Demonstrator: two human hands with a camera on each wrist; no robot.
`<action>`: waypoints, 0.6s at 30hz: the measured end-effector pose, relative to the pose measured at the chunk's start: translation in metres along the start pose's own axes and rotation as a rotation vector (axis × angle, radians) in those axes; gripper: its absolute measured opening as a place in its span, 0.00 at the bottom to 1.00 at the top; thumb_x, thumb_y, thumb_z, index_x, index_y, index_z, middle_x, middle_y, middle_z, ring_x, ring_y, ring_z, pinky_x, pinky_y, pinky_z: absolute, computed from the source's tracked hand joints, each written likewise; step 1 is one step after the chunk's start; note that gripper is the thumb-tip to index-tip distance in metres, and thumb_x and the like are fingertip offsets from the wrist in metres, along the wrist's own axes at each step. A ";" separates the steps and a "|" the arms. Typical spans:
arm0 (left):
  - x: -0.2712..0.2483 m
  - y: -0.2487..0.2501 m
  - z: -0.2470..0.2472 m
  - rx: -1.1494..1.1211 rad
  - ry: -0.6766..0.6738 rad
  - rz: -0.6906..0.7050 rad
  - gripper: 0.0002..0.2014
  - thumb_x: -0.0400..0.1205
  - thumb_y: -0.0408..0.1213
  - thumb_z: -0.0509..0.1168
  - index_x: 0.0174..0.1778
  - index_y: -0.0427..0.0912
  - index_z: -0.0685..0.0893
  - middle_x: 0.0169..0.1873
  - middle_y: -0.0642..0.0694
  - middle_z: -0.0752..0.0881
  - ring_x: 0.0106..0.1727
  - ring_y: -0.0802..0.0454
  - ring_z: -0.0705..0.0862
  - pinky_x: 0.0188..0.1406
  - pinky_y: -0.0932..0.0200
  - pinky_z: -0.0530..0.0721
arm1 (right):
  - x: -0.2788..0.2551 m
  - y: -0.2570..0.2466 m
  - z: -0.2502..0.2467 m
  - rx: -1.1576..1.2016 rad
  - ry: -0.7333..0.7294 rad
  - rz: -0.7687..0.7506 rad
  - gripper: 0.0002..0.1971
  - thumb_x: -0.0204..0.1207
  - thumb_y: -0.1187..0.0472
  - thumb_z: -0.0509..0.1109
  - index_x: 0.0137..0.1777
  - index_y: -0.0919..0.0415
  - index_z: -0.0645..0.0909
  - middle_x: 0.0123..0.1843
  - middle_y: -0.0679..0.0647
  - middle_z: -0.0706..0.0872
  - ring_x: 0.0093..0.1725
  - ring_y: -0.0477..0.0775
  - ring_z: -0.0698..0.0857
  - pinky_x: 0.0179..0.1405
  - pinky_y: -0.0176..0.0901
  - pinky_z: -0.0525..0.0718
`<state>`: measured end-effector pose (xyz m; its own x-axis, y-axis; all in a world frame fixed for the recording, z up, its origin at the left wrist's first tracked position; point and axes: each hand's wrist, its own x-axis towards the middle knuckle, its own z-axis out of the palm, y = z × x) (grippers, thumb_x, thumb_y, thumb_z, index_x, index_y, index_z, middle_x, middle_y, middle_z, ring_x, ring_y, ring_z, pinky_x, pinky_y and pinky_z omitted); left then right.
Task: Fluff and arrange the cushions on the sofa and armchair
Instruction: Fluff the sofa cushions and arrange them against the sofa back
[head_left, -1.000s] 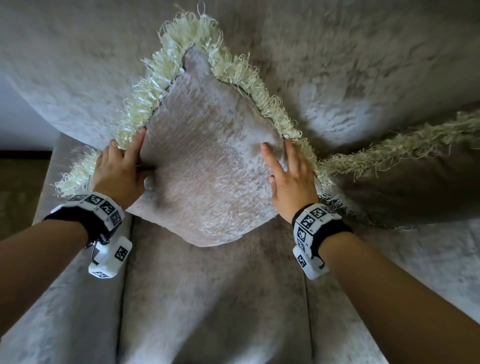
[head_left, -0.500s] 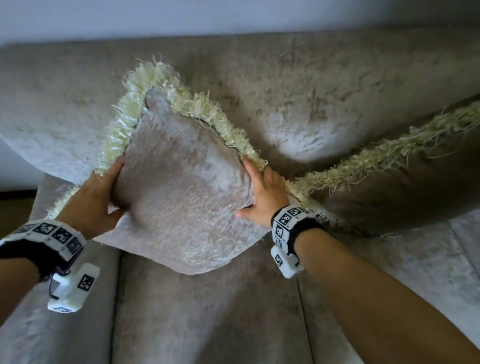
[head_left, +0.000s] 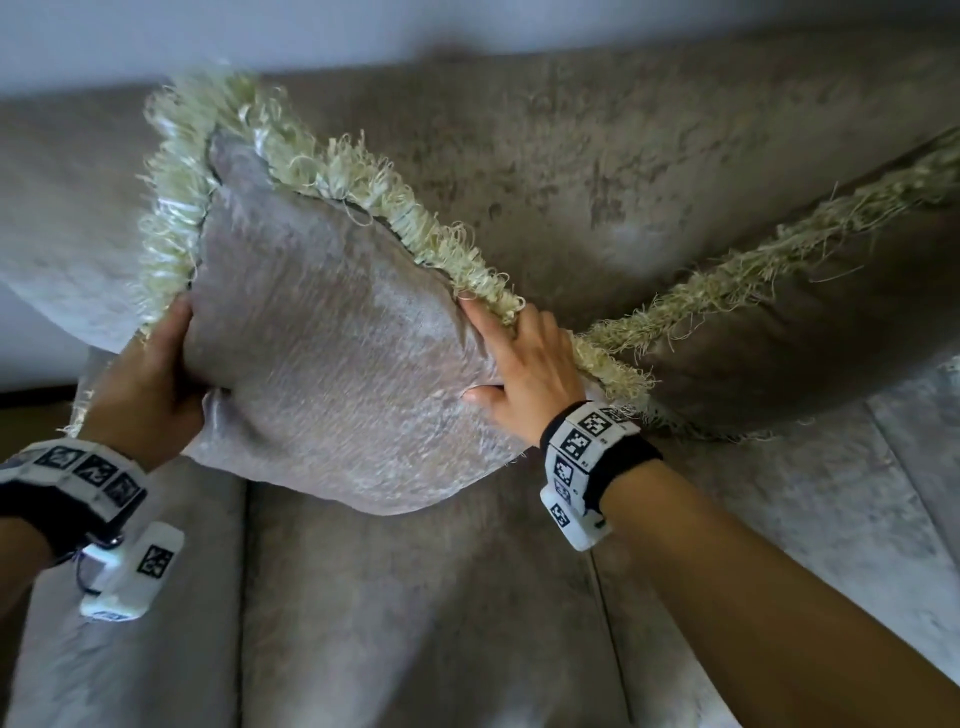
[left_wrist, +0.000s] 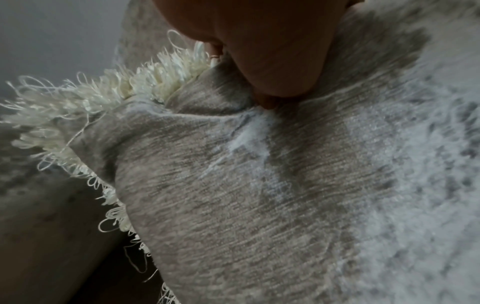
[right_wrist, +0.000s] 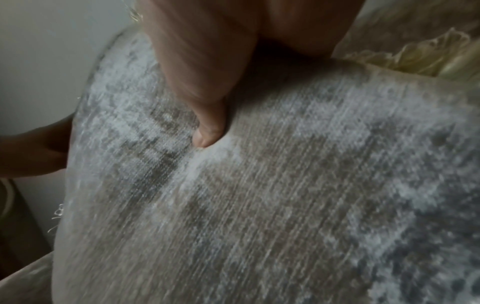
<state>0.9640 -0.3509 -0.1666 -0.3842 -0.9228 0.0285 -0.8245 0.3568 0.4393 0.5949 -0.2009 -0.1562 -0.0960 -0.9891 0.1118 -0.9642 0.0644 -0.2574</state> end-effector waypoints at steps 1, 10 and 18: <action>0.004 0.007 -0.005 -0.009 0.003 0.012 0.43 0.71 0.34 0.68 0.82 0.57 0.58 0.66 0.37 0.79 0.64 0.32 0.79 0.57 0.34 0.80 | 0.003 0.002 -0.006 0.001 0.010 -0.001 0.55 0.62 0.48 0.84 0.82 0.41 0.50 0.54 0.60 0.74 0.51 0.61 0.73 0.52 0.58 0.78; 0.007 0.034 0.008 0.199 0.273 0.131 0.43 0.71 0.35 0.72 0.81 0.57 0.60 0.52 0.23 0.75 0.35 0.22 0.78 0.27 0.33 0.77 | 0.034 0.027 0.005 -0.062 0.025 0.038 0.55 0.65 0.49 0.83 0.82 0.44 0.47 0.56 0.62 0.72 0.52 0.61 0.71 0.54 0.58 0.78; 0.002 0.035 0.025 0.289 0.174 0.105 0.46 0.67 0.30 0.76 0.79 0.54 0.62 0.51 0.23 0.75 0.36 0.24 0.77 0.24 0.34 0.76 | 0.027 0.038 0.038 -0.003 -0.066 0.092 0.55 0.67 0.42 0.79 0.83 0.43 0.41 0.66 0.67 0.69 0.65 0.70 0.70 0.72 0.72 0.68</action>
<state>0.9241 -0.3371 -0.1734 -0.4170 -0.8811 0.2232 -0.8773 0.4544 0.1546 0.5651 -0.2306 -0.1997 -0.1680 -0.9855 0.0240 -0.9528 0.1561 -0.2604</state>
